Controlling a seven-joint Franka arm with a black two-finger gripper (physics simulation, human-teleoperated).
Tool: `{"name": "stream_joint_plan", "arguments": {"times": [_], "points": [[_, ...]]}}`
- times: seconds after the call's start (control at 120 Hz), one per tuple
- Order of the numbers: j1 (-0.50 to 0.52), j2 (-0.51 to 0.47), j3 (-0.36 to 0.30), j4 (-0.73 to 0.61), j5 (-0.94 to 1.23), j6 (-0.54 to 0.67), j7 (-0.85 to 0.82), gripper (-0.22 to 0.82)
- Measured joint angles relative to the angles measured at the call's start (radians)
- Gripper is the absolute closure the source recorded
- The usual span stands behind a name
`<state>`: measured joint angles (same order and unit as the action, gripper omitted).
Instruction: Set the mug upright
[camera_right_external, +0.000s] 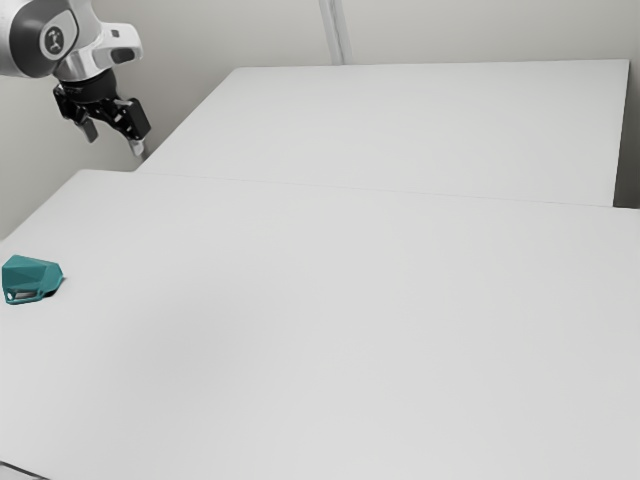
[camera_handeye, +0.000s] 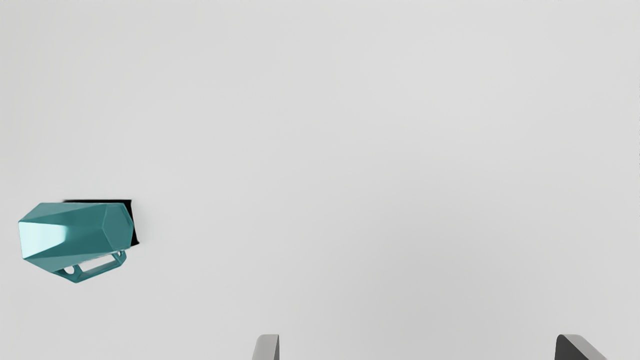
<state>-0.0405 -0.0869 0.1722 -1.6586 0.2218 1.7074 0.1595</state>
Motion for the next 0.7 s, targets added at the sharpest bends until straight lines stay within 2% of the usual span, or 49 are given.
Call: {"name": "stream_joint_plan", "arguments": {"times": [0.242,0.367,0.467,0.7], "points": [[0.003,-0.015,0.000,-0.004,-0.006,0.006,0.021,0.00],[0.033,0.018,0.004,-0.005,-0.017,0.023,0.029,0.00],[0.129,0.046,0.004,-0.005,-0.097,0.031,0.036,0.00],[0.433,0.122,0.005,0.000,-0.315,-0.001,0.084,0.00]]}}
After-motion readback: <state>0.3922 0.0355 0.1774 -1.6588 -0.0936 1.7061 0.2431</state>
